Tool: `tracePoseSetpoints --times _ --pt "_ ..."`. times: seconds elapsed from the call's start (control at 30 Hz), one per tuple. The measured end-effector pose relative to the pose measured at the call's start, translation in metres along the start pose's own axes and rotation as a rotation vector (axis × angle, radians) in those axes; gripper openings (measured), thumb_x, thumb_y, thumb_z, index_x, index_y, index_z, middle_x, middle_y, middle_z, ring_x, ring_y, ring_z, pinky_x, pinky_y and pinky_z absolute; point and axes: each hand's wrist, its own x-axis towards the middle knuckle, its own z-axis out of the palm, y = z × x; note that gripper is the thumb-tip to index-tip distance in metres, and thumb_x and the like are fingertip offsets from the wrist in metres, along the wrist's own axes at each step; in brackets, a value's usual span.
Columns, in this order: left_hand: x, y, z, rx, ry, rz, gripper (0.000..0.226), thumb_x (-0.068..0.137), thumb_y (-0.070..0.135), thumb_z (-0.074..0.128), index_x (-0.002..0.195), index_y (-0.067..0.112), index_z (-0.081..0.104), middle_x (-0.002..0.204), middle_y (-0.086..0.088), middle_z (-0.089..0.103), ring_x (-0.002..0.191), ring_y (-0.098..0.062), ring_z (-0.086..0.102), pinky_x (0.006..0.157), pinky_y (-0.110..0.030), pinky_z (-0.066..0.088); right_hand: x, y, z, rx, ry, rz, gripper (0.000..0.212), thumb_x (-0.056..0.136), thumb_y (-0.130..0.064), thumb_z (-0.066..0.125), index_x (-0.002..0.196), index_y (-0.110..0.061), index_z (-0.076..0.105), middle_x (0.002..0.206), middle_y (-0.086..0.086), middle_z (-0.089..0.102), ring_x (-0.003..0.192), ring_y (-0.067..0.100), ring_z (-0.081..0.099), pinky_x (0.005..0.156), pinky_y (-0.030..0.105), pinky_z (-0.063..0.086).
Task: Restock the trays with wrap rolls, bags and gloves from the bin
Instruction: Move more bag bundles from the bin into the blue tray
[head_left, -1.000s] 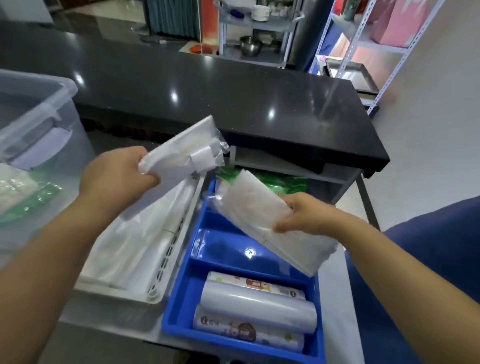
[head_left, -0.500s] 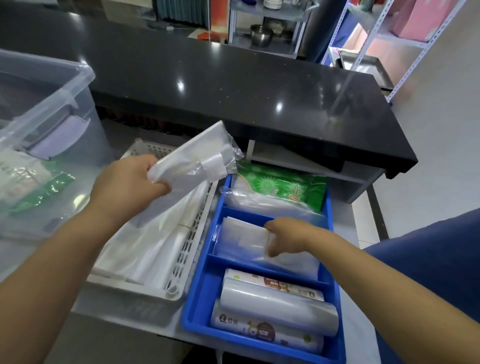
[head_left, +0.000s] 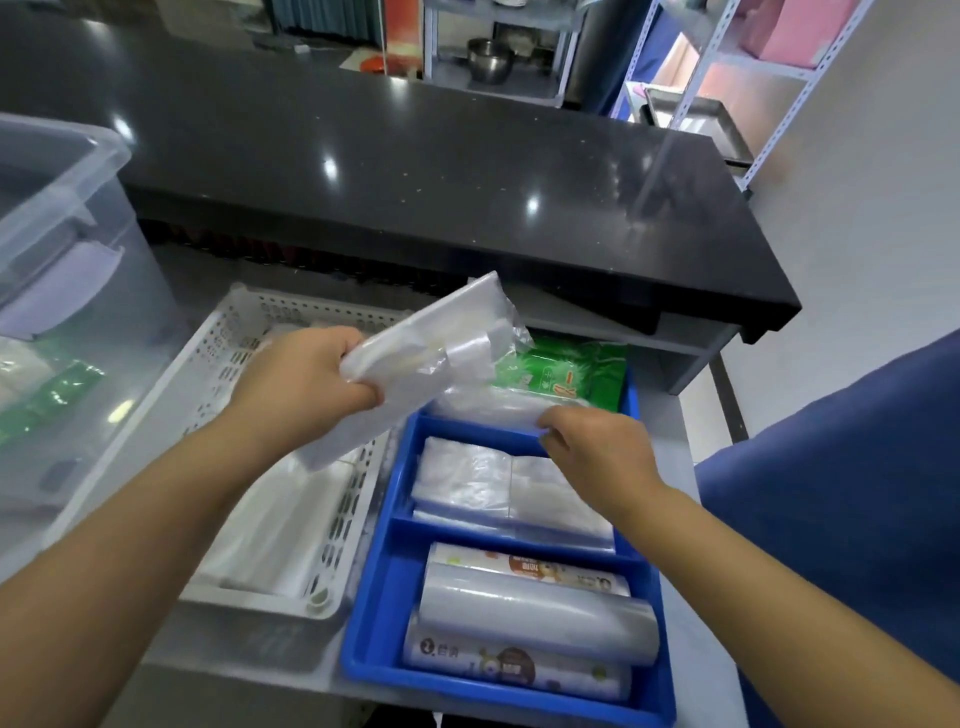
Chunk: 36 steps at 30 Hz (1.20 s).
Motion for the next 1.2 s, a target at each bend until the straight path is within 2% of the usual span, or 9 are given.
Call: tracePoseSetpoints --times 0.1,0.23,0.3,0.43,0.6,0.7,0.9,1.03,1.2 --pt "0.001 0.017 0.019 0.045 -0.104 0.085 0.015 0.066 0.034 0.071 0.073 0.029 0.059 0.068 0.008 0.061 0.065 -0.013 0.057 0.057 -0.028 0.048 -0.004 0.014 -0.024 0.161 0.432 -0.099 0.034 0.075 -0.023 0.074 0.106 -0.012 0.064 0.102 0.006 0.068 0.094 0.023 0.06 0.076 0.034 0.051" --pt "-0.002 0.044 0.05 0.22 -0.174 0.28 0.02 0.066 0.037 0.068 0.07 0.025 0.053 0.059 0.008 0.048 0.063 -0.018 0.048 0.046 -0.025 0.028 -0.004 0.013 -0.036 -0.064 0.151 -0.227 0.098 0.061 -0.051 0.073 0.142 -0.018 0.03 0.143 0.005 0.043 0.134 0.022 0.03 0.113 0.04 0.018" --pt "-0.003 0.053 0.063 0.237 -0.21 0.338 0.024 0.068 0.037 0.067 0.069 0.023 0.048 0.058 0.007 0.045 0.064 -0.02 0.049 0.046 -0.026 0.025 -0.006 0.013 -0.032 -0.146 0.003 -0.196 0.086 0.062 -0.043 0.074 0.137 -0.018 0.04 0.126 0.005 0.059 0.118 0.026 0.049 0.106 0.039 0.027" --pt "0.0 0.057 0.08 0.289 -0.238 0.425 0.014 0.074 0.034 0.064 0.079 0.027 0.052 0.082 0.001 0.064 0.08 -0.024 0.058 0.056 -0.027 0.029 -0.015 0.024 -0.023 -0.033 -0.131 -0.007 0.008 0.076 -0.023 0.061 0.084 -0.021 0.058 0.082 0.002 0.066 0.077 0.029 0.06 0.056 0.03 0.035" --pt "0.002 0.042 0.091 0.372 -0.057 0.741 0.024 0.058 0.004 0.073 0.076 0.015 0.064 0.072 -0.005 0.064 0.066 -0.029 0.06 0.049 -0.03 0.043 -0.036 0.034 -0.004 -0.135 0.188 -0.294 0.01 0.069 -0.001 0.065 0.068 -0.011 0.061 0.064 0.006 0.059 0.056 0.025 0.052 0.043 0.03 0.038" --pt "-0.006 0.03 0.097 0.527 -0.118 0.92 0.036 0.042 -0.001 0.078 0.069 0.014 0.06 0.067 -0.005 0.058 0.059 -0.025 0.056 0.046 -0.028 0.043 -0.048 0.036 0.012 -0.194 0.071 -0.387 0.015 0.068 -0.002 0.072 0.074 -0.012 0.063 0.072 0.007 0.062 0.061 0.024 0.053 0.048 0.034 0.045" --pt "-0.017 0.013 0.11 0.526 -0.336 0.813 0.028 0.066 0.006 0.068 0.088 0.023 0.062 0.091 0.002 0.061 0.08 -0.02 0.06 0.056 -0.031 0.05 -0.045 0.034 0.015 -0.086 -0.394 -0.279 0.027 0.083 -0.035 0.062 0.104 -0.018 0.06 0.104 0.001 0.058 0.091 0.022 0.055 0.065 0.035 0.046" --pt "-0.007 0.005 0.09 0.398 -0.639 0.519 0.046 0.079 0.003 0.05 0.108 0.037 0.063 0.122 0.019 0.055 0.11 -0.009 0.052 0.087 -0.033 0.048 -0.045 0.042 0.006 0.116 -0.379 -0.11 0.03 0.092 -0.041 0.05 0.112 -0.023 0.063 0.112 -0.004 0.06 0.103 0.017 0.056 0.076 0.03 0.044" --pt "0.0 0.009 0.072 0.328 -0.384 0.376 0.029 0.082 0.015 0.059 0.101 0.036 0.064 0.109 0.01 0.064 0.095 -0.013 0.058 0.073 -0.024 0.041 -0.045 0.052 0.008 0.098 -0.259 -0.046 0.037 0.089 -0.03 0.059 0.124 -0.021 0.056 0.122 -0.002 0.056 0.112 0.018 0.049 0.084 0.031 0.043"
